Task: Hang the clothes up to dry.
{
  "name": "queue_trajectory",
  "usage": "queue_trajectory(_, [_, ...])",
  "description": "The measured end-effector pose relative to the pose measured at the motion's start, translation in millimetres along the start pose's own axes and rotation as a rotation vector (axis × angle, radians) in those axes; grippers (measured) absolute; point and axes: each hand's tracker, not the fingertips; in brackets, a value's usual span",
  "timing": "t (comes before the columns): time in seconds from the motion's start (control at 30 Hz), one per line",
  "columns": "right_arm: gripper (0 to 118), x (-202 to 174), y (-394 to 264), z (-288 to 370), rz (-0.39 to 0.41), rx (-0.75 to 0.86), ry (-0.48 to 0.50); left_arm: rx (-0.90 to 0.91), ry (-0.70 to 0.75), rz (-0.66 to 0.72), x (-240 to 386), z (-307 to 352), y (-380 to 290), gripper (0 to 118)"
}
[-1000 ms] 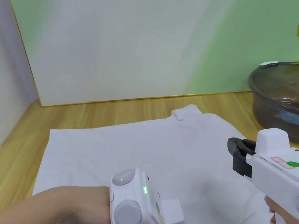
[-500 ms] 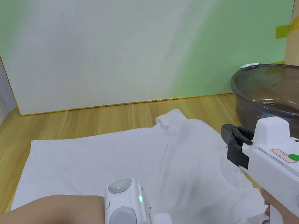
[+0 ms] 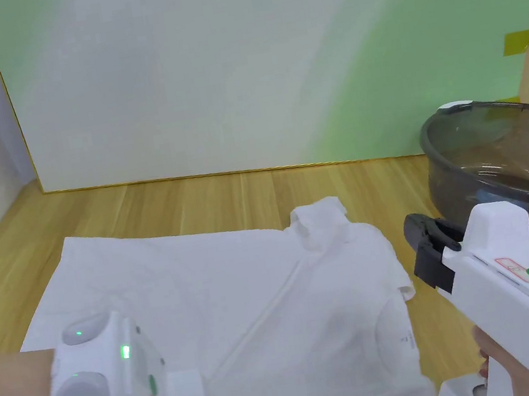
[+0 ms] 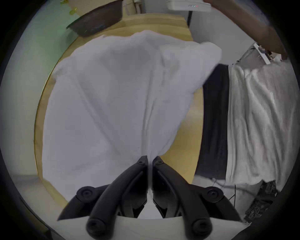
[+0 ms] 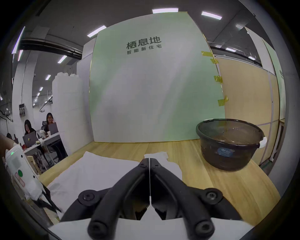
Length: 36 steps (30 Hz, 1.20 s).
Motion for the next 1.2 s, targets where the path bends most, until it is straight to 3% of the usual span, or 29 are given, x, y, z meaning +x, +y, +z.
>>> queue_trajectory(0.2, [0, 0, -2, -6, -0.015, -0.003, 0.002, -0.104, 0.076, 0.178, -49, 10, -58, 7])
queue_trajectory(0.37, [0, -1, -5, -11, -0.029, -0.017, 0.010, -0.174, 0.177, 0.280, -97, 15, -70, 7])
queue_trajectory(0.7, [0, -1, -7, -14, -0.013, -0.029, 0.007, -0.192, 0.526, 0.247, -178, -9, 3, 7])
queue_trajectory(1.03, [0, 9, -2, -20, -0.011, -0.032, -0.030, -0.014, 0.727, 0.339, -260, -22, 74, 7])
queue_trajectory(1.2, [0, 11, -3, -31, -0.021, -0.043, -0.039, 0.020, 0.726, 0.365, -289, -24, 93, 8])
